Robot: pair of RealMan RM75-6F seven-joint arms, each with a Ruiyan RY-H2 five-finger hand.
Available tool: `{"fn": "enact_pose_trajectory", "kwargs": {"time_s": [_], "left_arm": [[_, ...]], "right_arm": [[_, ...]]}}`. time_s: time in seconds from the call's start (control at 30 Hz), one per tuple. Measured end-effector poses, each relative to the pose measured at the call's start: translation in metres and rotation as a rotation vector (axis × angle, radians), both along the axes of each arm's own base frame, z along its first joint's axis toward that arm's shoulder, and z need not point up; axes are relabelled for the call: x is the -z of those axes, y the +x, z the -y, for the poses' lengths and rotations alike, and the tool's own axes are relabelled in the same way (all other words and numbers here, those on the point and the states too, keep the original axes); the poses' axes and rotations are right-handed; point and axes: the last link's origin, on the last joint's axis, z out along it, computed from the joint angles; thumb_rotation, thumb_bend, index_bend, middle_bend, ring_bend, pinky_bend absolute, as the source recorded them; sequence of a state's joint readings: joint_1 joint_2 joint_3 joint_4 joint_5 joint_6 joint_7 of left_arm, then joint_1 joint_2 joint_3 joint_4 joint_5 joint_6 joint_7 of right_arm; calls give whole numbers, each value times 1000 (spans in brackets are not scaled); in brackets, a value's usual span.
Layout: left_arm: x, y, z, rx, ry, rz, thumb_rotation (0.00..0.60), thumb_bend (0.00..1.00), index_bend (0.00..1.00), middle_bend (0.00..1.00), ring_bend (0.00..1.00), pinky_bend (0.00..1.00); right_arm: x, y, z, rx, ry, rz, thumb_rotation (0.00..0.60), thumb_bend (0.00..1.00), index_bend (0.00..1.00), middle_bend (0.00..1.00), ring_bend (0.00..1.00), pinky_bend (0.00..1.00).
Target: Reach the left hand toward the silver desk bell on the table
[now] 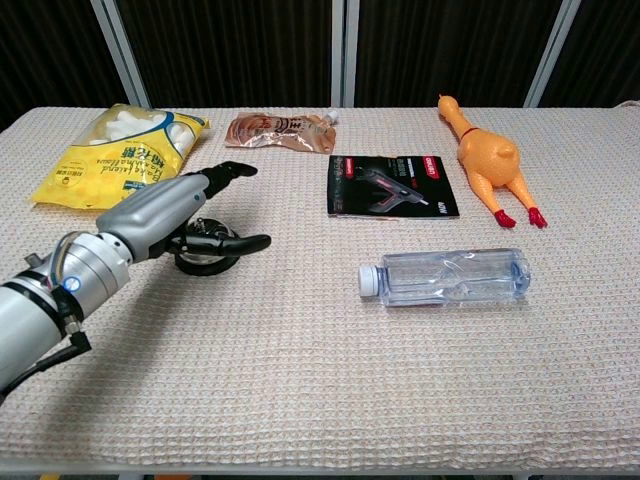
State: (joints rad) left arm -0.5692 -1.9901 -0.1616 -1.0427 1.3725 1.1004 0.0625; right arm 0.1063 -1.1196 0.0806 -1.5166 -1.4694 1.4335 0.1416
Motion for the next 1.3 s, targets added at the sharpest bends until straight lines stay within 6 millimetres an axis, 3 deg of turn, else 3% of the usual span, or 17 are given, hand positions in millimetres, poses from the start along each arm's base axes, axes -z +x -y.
{"fn": "enact_pose_trajectory", "kwargs": {"time_s": [0.23, 0.47, 0.83, 1.07, 1.3], "left_arm": [[15, 1, 8, 23, -3, -36, 154, 0, 37, 0, 0, 0], [25, -11, 9, 5, -25, -97, 155, 0, 37, 0, 0, 0], [12, -1, 4, 45, 41, -61, 155, 0, 37, 0, 0, 0], [21, -10, 12, 22, -13, -82, 153, 0, 37, 0, 0, 0], [12, 0, 6, 43, 24, -55, 156, 0, 37, 0, 0, 0]], "right_arm": [[-4, -3, -1, 8, -9, -2, 600, 0, 0, 0, 0, 0], [-4, -5, -1, 16, -7, 3, 600, 0, 0, 0, 0, 0], [-3, -4, -1, 10, -5, 15, 600, 0, 0, 0, 0, 0], [-4, -2, -1, 3, -6, 14, 600, 0, 0, 0, 0, 0], [-4, -1, -2, 3, -5, 15, 600, 0, 0, 0, 0, 0]]}}
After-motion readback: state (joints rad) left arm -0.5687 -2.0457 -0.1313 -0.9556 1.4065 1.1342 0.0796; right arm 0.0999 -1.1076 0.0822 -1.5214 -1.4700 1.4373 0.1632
